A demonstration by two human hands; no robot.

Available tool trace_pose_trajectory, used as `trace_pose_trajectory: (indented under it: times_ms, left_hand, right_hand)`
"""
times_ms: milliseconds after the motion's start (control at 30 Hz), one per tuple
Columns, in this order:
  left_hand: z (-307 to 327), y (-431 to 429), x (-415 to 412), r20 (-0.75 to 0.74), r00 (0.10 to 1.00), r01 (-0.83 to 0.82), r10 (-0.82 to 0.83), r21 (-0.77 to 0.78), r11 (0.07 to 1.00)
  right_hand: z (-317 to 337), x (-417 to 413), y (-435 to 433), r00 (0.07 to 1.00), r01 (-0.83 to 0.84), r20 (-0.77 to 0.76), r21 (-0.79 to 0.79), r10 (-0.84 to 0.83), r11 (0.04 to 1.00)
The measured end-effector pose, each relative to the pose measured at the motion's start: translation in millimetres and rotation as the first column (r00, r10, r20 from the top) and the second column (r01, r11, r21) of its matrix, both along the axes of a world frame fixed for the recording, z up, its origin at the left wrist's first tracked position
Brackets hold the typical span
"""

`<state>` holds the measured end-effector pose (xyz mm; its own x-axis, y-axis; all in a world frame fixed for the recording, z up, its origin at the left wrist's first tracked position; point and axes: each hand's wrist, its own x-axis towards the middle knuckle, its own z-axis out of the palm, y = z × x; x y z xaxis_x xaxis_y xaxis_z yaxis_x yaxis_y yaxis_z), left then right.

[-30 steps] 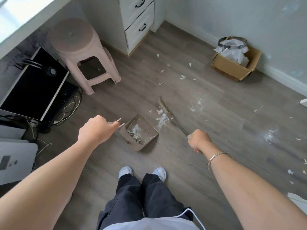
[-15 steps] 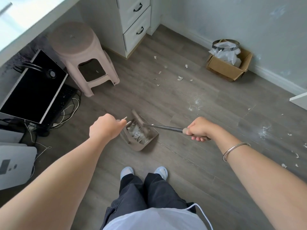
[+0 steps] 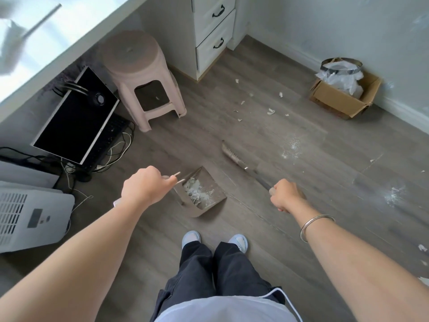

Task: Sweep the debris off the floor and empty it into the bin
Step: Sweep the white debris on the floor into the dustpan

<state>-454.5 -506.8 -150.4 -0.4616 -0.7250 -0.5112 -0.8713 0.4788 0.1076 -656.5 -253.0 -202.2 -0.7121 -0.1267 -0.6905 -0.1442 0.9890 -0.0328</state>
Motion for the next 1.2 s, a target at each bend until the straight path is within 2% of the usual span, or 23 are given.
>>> trace_pose_trajectory:
  times_ms: [133, 233, 333, 467, 700, 900, 1000, 1200]
  left_hand:
    - [-3, -3, -1, -0.011, 1.0, -0.028, 0.028, 0.016, 0.999]
    - [-3, -3, -5, -0.026, 0.999, -0.024, 0.024, 0.011, 1.0]
    - [-3, -4, -4, -0.028, 0.999, -0.02, 0.021, 0.01, 1.0]
    - [-2, -4, 1, -0.025, 1.0, -0.018, 0.018, 0.01, 1.0]
    - [5, -23, 22, -0.037, 0.999, -0.018, 0.015, -0.074, 0.997]
    - [5, -35, 43, 0.006, 1.0, 0.01, -0.009, -0.073, 0.997]
    - [-1, -35, 49, 0.008, 1.0, 0.002, -0.001, -0.049, 0.999]
    - [-2, -37, 43, -0.01, 1.0, -0.003, 0.002, -0.045, 0.999]
  right_hand:
    - [-7, 23, -9, 0.992, 0.003, 0.124, -0.009, -0.001, 1.0]
    - [3, 25, -17, 0.954, 0.081, 0.294, -0.085, -0.052, 0.993]
    - [22, 8, -20, 0.927, 0.127, 0.369, -0.129, -0.072, 0.983]
    - [32, -3, -19, 0.928, 0.148, 0.363, -0.143, -0.088, 0.979]
    - [20, -1, -18, 0.983, 0.109, 0.166, -0.163, -0.081, 0.981]
    - [6, 14, -26, 0.999, 0.048, 0.015, -0.085, -0.047, 0.995]
    - [-2, 33, -33, 0.997, 0.06, 0.058, -0.074, -0.056, 0.995]
    - [9, 51, -56, 0.949, 0.099, 0.309, -0.115, -0.059, 0.988]
